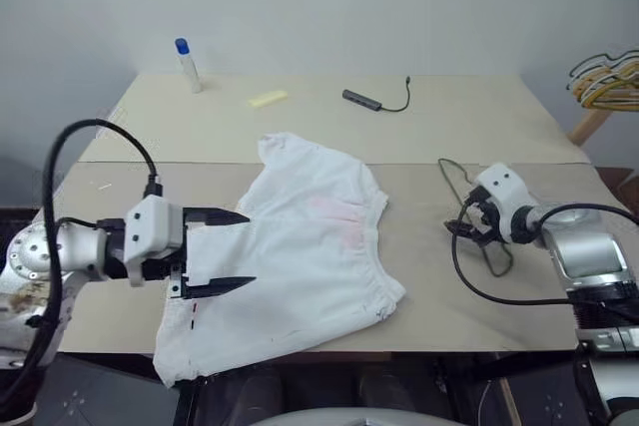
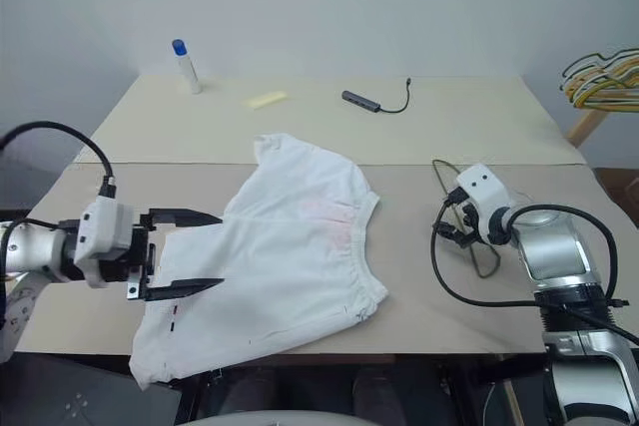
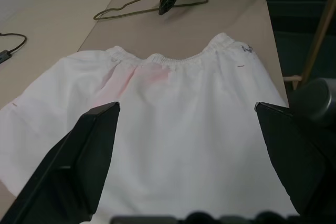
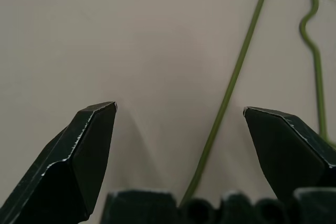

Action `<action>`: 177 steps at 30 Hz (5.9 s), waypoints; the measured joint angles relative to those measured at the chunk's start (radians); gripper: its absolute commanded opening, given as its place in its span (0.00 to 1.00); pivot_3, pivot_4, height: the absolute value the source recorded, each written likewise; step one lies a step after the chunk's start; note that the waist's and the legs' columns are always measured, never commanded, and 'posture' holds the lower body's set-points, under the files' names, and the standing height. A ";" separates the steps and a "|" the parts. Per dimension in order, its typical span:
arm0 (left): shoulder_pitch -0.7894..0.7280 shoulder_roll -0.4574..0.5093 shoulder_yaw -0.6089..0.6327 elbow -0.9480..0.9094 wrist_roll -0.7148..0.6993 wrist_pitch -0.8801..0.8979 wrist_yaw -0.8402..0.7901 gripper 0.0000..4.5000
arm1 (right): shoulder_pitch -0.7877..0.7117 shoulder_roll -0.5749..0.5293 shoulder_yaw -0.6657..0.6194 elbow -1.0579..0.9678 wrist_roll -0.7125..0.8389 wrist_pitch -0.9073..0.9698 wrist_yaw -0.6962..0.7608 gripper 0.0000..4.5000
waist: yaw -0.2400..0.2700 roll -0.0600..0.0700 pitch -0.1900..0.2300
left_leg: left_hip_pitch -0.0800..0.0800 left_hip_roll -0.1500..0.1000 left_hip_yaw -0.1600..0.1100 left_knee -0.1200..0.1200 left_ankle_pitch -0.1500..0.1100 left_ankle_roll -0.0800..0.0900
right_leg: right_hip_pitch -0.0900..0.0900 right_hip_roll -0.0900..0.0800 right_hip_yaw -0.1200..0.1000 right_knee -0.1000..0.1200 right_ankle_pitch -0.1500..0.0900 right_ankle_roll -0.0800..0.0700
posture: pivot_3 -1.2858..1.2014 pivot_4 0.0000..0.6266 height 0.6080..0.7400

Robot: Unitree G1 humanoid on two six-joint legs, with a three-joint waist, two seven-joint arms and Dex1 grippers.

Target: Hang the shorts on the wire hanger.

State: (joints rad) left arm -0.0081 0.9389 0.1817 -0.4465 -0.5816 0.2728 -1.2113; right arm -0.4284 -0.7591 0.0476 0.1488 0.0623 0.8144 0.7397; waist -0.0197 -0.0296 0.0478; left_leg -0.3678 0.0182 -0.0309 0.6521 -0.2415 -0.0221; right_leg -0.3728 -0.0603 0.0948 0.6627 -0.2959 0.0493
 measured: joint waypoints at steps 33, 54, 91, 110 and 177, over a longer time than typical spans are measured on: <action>-0.092 -0.201 -0.117 -0.048 0.028 0.102 0.226 1.00 | -0.067 0.035 0.006 0.174 0.005 0.053 -0.036 0.01 | 0.000 -0.002 -0.002 | 0.001 0.000 0.000 0.003 0.000 0.000 | 0.003 0.001 0.000 -0.001 0.001 0.001 | 0.53 0.00 1.00; -0.278 -0.831 0.018 0.032 -0.390 0.543 1.050 1.00 | 0.131 0.190 0.132 -0.606 0.017 -0.332 -0.097 0.01 | 0.001 0.000 -0.002 | -0.004 -0.002 -0.006 0.008 -0.001 -0.001 | 0.002 0.001 -0.001 -0.002 0.002 0.004 | 0.52 0.00 1.00; -0.327 -0.794 0.034 0.132 -0.587 0.467 0.949 0.00 | 0.258 0.127 0.031 -0.666 0.099 -0.563 0.044 0.73 | 0.005 -0.001 -0.001 | -0.004 -0.003 -0.006 0.008 -0.001 -0.002 | 0.003 0.001 -0.001 -0.007 0.002 0.004 | 0.52 0.00 1.00; -0.581 -0.356 0.133 0.441 -0.744 0.622 0.146 0.00 | 0.031 -0.116 -0.097 -0.329 0.823 0.140 0.519 0.73 | -0.028 -0.001 0.001 | -0.007 -0.001 -0.007 0.007 -0.002 -0.001 | 0.002 0.001 -0.003 -0.009 0.001 0.007 | 0.51 0.00 1.00; -0.295 -0.232 -0.137 0.327 -0.009 0.283 0.097 0.99 | 0.181 -0.230 -0.139 -0.180 0.940 0.499 0.269 0.00 | -0.025 -0.001 0.001 | -0.020 -0.001 -0.005 0.009 -0.002 -0.001 | -0.013 0.001 -0.001 -0.006 0.003 0.005 | 0.50 0.00 1.00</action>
State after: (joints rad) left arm -0.3029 0.7072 0.0446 -0.1197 -0.5905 0.5556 -1.1146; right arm -0.2474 -0.9888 -0.0917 -0.0317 1.0026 1.3136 1.0087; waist -0.0444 -0.0305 0.0490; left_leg -0.3881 0.0167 -0.0358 0.6609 -0.2432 -0.0227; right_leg -0.3857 -0.0598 0.0935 0.6571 -0.2926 0.0538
